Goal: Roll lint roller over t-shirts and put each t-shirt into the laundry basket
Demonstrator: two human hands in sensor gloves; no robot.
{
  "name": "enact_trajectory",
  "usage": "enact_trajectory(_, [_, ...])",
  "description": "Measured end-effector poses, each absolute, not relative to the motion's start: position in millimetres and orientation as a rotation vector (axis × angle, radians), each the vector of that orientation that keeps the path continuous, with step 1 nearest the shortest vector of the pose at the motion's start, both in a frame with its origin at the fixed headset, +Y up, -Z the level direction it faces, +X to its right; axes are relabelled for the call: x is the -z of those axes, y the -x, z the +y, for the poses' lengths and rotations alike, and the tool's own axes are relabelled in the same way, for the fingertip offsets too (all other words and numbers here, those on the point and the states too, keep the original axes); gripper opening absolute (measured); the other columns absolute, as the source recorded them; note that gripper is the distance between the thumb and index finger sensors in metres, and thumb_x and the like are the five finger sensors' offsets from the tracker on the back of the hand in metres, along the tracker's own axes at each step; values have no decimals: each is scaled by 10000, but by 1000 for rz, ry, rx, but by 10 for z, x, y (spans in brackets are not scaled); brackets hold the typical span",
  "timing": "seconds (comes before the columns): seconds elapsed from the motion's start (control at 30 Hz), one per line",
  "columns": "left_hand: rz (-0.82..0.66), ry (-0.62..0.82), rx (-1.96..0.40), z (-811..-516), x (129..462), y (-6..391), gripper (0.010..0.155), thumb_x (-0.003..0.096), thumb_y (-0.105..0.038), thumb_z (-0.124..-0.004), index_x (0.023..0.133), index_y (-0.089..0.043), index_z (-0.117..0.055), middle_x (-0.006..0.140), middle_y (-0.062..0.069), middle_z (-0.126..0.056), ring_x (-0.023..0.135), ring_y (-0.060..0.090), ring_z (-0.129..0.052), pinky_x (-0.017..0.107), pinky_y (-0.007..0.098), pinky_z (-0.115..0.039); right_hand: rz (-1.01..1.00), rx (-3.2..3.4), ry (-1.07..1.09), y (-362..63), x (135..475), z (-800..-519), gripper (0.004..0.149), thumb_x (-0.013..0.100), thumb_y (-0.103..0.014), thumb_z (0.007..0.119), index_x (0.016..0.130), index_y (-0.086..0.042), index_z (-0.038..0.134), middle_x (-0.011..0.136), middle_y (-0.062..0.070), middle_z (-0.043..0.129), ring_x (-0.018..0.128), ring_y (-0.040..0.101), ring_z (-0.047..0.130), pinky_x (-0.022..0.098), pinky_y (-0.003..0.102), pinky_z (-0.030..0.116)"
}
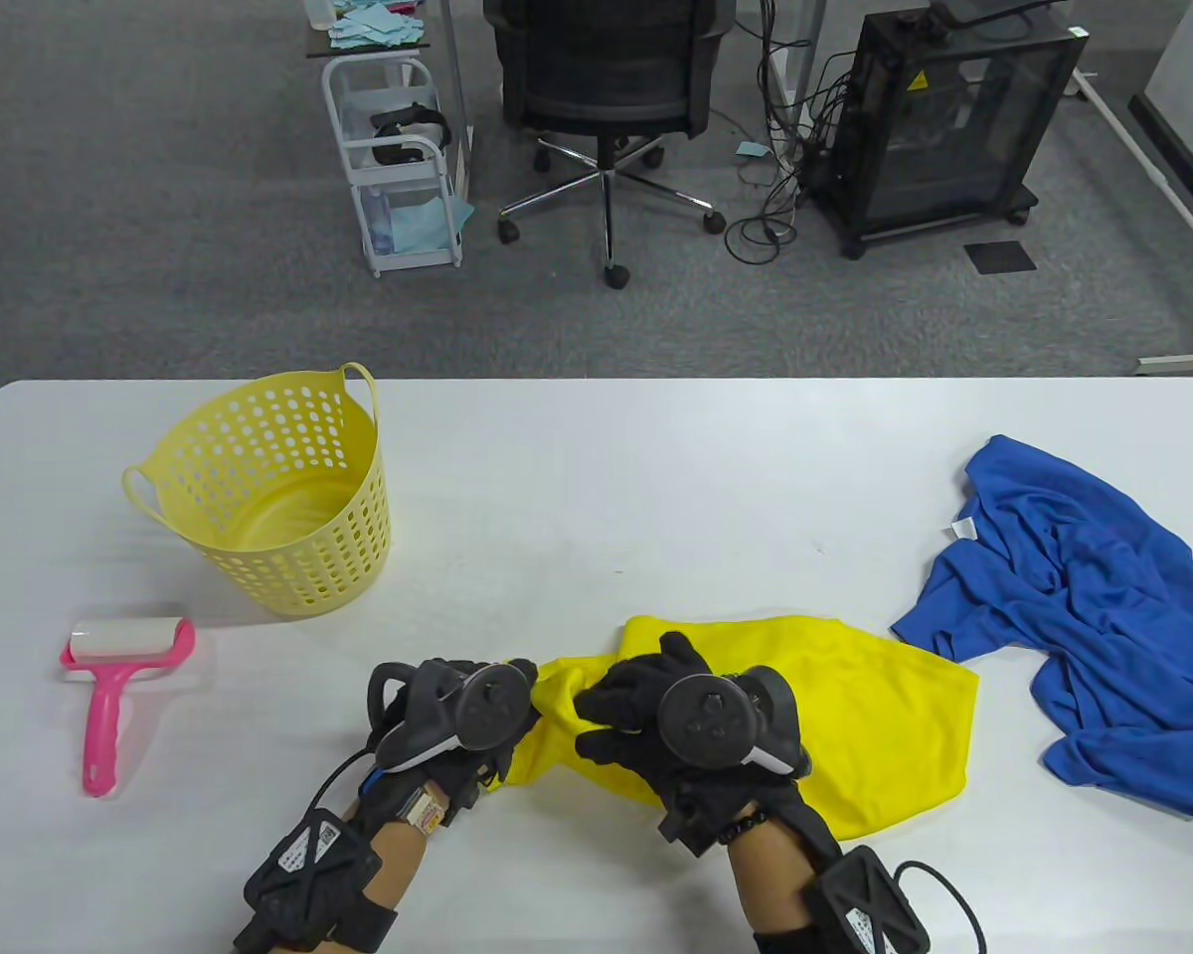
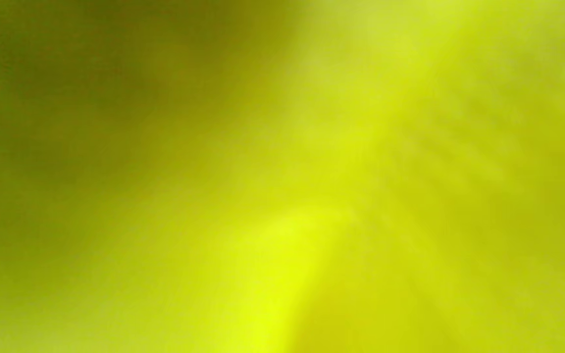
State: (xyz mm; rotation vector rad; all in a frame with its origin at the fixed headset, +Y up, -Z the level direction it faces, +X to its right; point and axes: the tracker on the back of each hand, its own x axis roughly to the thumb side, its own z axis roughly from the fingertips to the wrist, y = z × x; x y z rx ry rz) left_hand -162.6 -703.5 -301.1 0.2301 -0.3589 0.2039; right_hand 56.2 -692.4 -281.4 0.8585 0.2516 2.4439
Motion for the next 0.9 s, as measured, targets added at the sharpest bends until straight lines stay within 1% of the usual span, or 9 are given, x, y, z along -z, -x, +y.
enact_trajectory(0.03, [-389,-302,-251,-6941,2975,1695,486,455,-563,-763,728,-189,-913,196,-151,-990,155,114,-1061,422,437,-870,517,-2481,-843,-550,2835,-6988,532,409,-615,726,785,-270,877,853,27,977,856,338,905,685,671,554])
enact_trajectory(0.1, [-434,-459,-259,-6798,2878,1748,486,457,-551,-780,743,-177,-900,212,-136,-995,174,132,-1062,426,453,-858,596,-2588,-742,-583,2862,-7049,540,422,-612,713,843,-293,825,923,-5,934,877,337,901,679,645,593])
enact_trajectory(0.33, [-589,-788,-375,-6444,2578,1813,487,447,-544,-752,759,-185,-855,244,-131,-996,212,143,-1066,439,460,-842,38,-2744,-445,-946,2907,-6784,475,395,-560,764,727,-260,923,808,35,1005,813,348,927,661,632,607])
enact_trajectory(0.43, [-599,-827,-532,-6346,2549,1933,491,448,-546,-746,766,-185,-848,250,-130,-997,220,145,-1066,445,460,-839,-48,-2991,-312,-1069,2888,-6734,533,417,-473,807,904,-257,767,965,60,874,916,374,826,688,652,553])
enact_trajectory(0.53, [-600,-840,-680,-6276,2532,2031,493,450,-550,-740,770,-190,-847,255,-130,-998,225,146,-1065,451,460,-838,-393,-2935,-339,-1056,2831,-6713,798,366,-554,787,1036,-230,500,1095,102,677,997,415,690,694,674,511])
enact_trajectory(0.6, [-620,-826,-753,-6254,2529,2044,497,453,-548,-741,774,-184,-849,258,-124,-1000,229,153,-1065,455,464,-834,-333,-2699,-514,-937,2799,-6701,989,278,-697,731,1064,-234,350,1152,130,545,1032,448,596,690,696,475])
enact_trajectory(0.77, [-644,-771,-751,-6296,2531,1941,499,457,-552,-743,775,-185,-856,256,-127,-1005,227,151,-1069,453,462,-839,190,-2444,-820,-293,2626,-6815,1197,241,-729,705,925,-185,-113,1122,245,48,1024,585,200,665,776,245])
enact_trajectory(0.83, [-658,-763,-742,-6305,2521,1896,500,456,-554,-744,775,-186,-858,257,-130,-1006,226,147,-1071,452,459,-842,162,-2588,-869,-108,2528,-6861,1216,262,-742,678,860,-151,-200,1096,263,1,1020,575,188,663,771,251])
enact_trajectory(0.9, [-681,-756,-767,-6293,2501,1866,501,454,-553,-748,774,-185,-858,257,-127,-1007,227,150,-1070,454,461,-841,-132,-2685,-781,-21,2446,-6861,1193,284,-712,692,868,-114,-160,1106,267,117,1023,559,311,672,749,325])
